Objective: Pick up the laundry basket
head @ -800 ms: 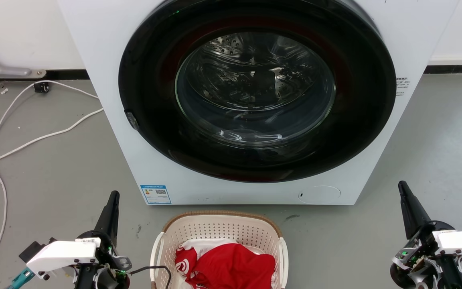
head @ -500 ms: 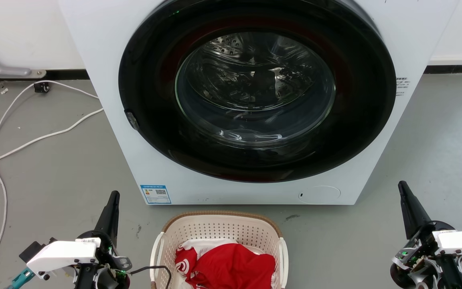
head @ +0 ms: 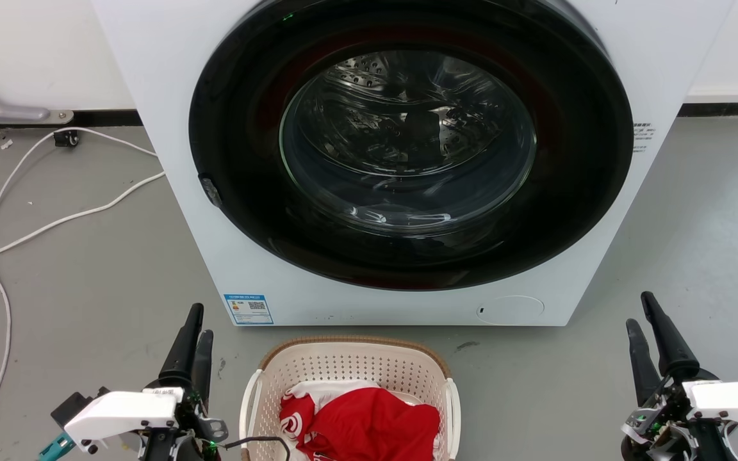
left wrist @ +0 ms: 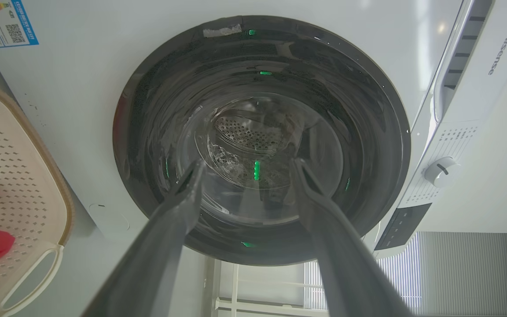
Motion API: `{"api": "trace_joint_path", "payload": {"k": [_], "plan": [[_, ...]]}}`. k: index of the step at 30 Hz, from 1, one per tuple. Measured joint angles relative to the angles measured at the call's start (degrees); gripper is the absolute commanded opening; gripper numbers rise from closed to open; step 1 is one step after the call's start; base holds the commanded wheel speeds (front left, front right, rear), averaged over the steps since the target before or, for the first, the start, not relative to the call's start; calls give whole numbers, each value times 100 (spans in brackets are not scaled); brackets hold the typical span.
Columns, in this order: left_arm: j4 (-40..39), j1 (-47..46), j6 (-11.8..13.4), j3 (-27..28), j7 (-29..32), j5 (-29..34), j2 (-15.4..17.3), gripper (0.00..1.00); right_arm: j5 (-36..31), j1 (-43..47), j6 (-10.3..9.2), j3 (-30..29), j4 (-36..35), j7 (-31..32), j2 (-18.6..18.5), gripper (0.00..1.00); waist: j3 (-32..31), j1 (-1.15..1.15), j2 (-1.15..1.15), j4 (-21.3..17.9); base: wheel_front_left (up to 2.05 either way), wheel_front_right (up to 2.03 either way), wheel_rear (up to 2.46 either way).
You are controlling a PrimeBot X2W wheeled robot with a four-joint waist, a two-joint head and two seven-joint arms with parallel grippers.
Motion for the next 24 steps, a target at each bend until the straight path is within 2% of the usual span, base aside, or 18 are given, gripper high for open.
{"api": "trace_joint_path", "payload": {"k": [5,12,24], "plan": [[-36,-38,0,-45,-98,304,-2,100,-198,0,0,85,-21,-122,-13,100,4,0,0,1,0,0,0],[-107,-119,0,-103,-296,1393,-3,100,-1280,0,0,68,-36,-316,-43,100,16,0,0,4,0,0,0],[-223,-199,163,-338,-555,2789,-5,100,-3075,-5,0,29,-212,-580,-11,100,24,0,0,15,0,0,0]]}}
